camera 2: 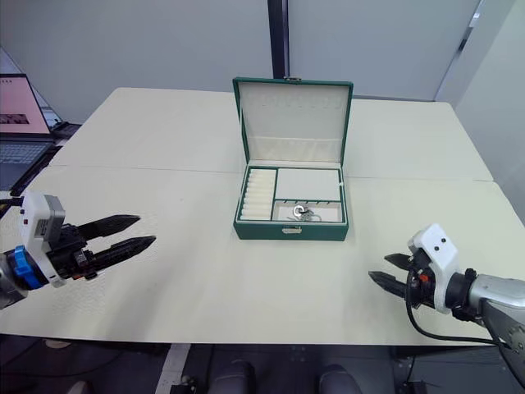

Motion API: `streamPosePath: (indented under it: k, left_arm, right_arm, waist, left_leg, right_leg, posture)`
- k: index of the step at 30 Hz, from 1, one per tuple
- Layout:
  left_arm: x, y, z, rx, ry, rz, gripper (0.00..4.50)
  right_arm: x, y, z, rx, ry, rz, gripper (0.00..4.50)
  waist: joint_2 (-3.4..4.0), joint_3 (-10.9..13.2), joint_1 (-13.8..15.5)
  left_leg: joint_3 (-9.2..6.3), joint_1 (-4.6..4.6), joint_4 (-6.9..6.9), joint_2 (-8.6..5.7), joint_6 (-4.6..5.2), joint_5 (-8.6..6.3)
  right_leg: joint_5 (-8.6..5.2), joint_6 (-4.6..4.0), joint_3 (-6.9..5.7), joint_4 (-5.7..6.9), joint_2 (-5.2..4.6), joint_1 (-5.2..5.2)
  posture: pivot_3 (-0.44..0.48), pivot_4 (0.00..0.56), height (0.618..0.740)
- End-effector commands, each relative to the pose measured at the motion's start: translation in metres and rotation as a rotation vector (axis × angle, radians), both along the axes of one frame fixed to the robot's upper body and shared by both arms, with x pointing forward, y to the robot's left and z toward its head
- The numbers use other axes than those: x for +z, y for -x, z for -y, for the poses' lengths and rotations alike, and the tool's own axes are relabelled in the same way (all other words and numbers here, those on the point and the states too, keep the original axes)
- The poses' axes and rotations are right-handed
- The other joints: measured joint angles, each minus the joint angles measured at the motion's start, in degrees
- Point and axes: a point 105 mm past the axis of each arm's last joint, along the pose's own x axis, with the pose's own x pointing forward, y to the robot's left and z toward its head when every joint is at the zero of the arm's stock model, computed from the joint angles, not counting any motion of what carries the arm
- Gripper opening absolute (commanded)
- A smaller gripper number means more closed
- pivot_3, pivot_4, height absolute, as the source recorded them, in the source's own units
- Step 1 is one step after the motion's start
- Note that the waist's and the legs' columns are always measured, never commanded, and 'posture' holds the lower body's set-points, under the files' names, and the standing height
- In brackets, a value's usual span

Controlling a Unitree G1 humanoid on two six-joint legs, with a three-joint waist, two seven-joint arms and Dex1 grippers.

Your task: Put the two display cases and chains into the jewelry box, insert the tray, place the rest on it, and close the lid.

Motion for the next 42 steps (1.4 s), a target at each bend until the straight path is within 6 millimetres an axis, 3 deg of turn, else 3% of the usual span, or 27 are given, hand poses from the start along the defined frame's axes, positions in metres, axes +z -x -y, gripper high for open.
streamPosePath:
  k: [1,6,8,19,24,33,42]
  left_arm:
    - [0.010,-0.003,0.006,-0.015,0.000,0.036,1.61]
    - [0.010,-0.010,0.011,-0.016,0.019,0.051,0.04]
    - [0.011,-0.020,0.011,0.011,0.032,0.063,0.00]
    - [-0.007,-0.091,0.021,0.107,-0.078,0.023,0.00]
    - [-0.018,-0.118,0.030,0.093,-0.119,0.021,0.00]
    - [-0.033,-0.146,0.069,0.002,-0.133,0.037,0.00]
    - [-0.051,-0.148,0.093,-0.071,-0.138,0.020,0.00]
  right_arm:
    - [0.008,-0.006,-0.003,0.003,-0.003,0.040,1.66]
    - [0.013,-0.019,-0.007,0.000,-0.005,0.076,0.46]
    - [0.015,-0.027,-0.009,-0.003,-0.002,0.090,0.01]
    - [0.014,-0.113,0.000,-0.146,0.095,0.154,0.01]
    - [0.007,-0.135,-0.004,-0.122,0.138,0.164,0.01]
    - [-0.003,-0.152,-0.032,-0.052,0.119,0.161,0.01]
    - [-0.005,-0.155,-0.056,-0.014,0.092,0.168,0.01]
  waist:
    - [0.00,0.00,0.01]
    - [0.00,0.00,0.00]
    - [0.00,0.00,0.02]
    - [0.02,0.01,0.05]
    - [0.02,0.01,0.13]
    - [0.02,0.01,0.13]
    - [0.03,0.00,-0.10]
  left_leg:
    - [-0.01,0.00,0.00,0.00,0.00,0.00]
    - [0.00,0.01,0.01,0.00,0.00,0.00]
    - [-0.01,0.01,0.02,0.00,0.00,0.00]
    - [0.01,-0.01,0.12,0.00,-0.10,0.07]
    - [0.05,-0.01,0.18,0.01,-0.19,0.12]
    - [0.08,-0.02,0.26,0.01,-0.20,0.13]
    - [0.07,-0.01,0.26,0.03,-0.20,0.14]
  right_leg:
    - [0.00,0.00,-0.01,0.00,0.00,0.01]
    - [0.00,0.00,0.00,0.00,0.00,0.01]
    - [0.00,0.00,-0.01,0.00,0.00,0.01]
    - [0.01,0.00,0.00,0.06,0.02,-0.04]
    - [0.01,0.00,-0.01,0.04,0.02,-0.04]
    - [0.02,0.00,-0.03,0.08,0.01,-0.03]
    - [0.02,0.00,-0.04,0.14,0.02,-0.03]
  posture:
    - [0.000,0.150,0.740]
    - [0.000,0.150,0.740]
    - [0.000,0.150,0.740]
    - [0.000,0.150,0.740]
    - [0.000,0.150,0.740]
    - [0.000,0.150,0.740]
    - [0.000,0.150,0.740]
